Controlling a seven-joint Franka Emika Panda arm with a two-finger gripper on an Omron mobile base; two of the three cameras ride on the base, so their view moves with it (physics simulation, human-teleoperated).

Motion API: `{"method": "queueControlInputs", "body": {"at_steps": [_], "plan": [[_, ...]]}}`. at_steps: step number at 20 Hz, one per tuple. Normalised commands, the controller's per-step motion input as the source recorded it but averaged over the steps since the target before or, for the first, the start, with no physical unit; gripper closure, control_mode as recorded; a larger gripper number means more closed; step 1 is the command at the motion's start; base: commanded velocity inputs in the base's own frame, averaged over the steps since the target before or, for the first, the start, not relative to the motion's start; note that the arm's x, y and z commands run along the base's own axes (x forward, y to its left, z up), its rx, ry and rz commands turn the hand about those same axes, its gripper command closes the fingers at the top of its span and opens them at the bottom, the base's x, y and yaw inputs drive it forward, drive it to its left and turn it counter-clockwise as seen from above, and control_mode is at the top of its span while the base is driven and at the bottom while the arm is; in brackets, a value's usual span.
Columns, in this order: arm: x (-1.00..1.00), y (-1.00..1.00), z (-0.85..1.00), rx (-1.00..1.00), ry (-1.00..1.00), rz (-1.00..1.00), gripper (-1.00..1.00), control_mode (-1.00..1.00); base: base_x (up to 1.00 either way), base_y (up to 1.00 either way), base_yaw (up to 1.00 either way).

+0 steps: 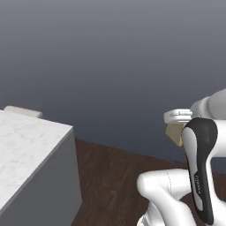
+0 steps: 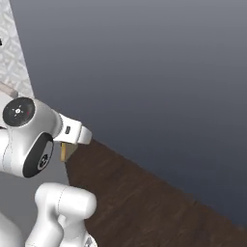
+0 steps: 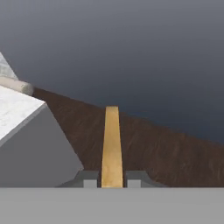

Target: Start the toaster. Once the lever pops up, take the bread to the plate on the dining counter.

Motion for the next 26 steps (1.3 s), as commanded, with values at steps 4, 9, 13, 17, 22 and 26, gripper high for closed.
{"method": "queueControlInputs", "body": {"at_steps": [4,9,13,17,22,26], "plan": [[0.00,0.00,0.00,0.00,0.00,0.00,1.00,1.00,1.00,-0.34,0.30],[0.00,0.00,0.00,0.00,0.00,0.00,1.00,1.00,1.00,-0.28,0.39],[0.00,0.00,0.00,0.00,0.00,0.00,1.00,1.00,0.99,-0.26,0.50],[0.00,0.00,0.00,0.00,0.00,0.00,1.00,1.00,0.86,-0.18,0.60],[0.00,0.00,0.00,0.00,0.00,0.00,1.00,1.00,0.89,-0.28,0.57],[0.00,0.00,0.00,0.00,0.00,0.00,1.00,1.00,1.00,-0.36,0.39]]}}
